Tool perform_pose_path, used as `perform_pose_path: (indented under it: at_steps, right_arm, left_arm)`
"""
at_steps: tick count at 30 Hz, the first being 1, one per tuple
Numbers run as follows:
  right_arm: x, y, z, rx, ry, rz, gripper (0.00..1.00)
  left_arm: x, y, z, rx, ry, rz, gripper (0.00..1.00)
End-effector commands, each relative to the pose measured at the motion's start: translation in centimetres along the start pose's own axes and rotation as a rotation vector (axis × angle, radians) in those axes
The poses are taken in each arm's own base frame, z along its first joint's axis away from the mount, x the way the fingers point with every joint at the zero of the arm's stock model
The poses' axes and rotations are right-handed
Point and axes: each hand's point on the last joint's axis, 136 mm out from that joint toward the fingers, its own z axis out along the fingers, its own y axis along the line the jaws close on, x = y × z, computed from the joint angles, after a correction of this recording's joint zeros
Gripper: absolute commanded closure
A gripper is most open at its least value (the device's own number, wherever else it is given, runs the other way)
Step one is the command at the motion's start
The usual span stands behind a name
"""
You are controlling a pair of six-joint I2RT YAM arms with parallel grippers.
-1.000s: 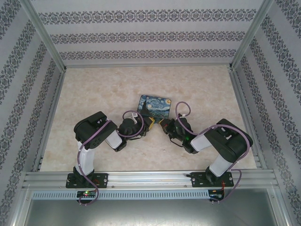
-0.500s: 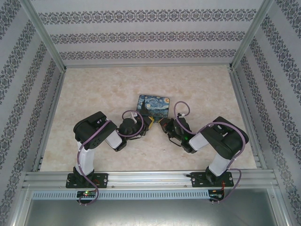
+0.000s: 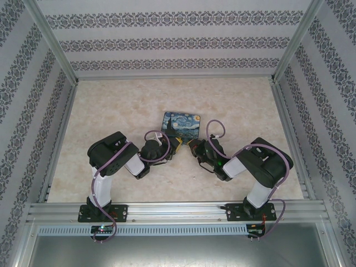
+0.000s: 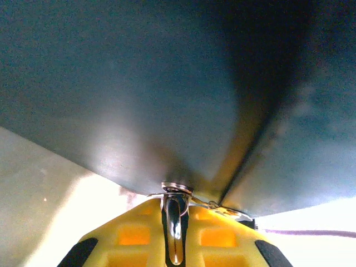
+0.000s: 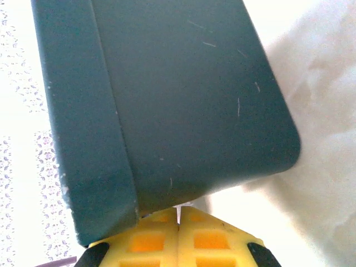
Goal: Unlock the padlock with the key
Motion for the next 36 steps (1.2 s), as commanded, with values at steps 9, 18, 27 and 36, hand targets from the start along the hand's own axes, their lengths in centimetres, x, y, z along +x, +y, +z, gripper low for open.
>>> perform_pose_path:
  at_steps: [9,18,27,36]
  right_arm:
    - [0.6,3.2,0.8,-0.076,0.012,0.006,1.00]
    - [0.6,4.3,1.0,-0.085,0.029,-0.009,1.00]
    - [3.1,8.3,3.1,-0.165,0.108,-0.036,1.00]
    - [4.5,8.6,4.7,-0.191,0.167,-0.023,1.00]
  left_arm:
    - [3.9,-1.8,0.2,0.020,0.164,-0.173,1.00]
    - [4.1,-1.0,0.0,-0.037,0.172,-0.087,1.00]
    - [4.8,-0.9,0.6,-0.059,0.214,-0.023,1.00]
    - [5.2,-0.9,0.9,-0.049,0.225,-0.045,1.00]
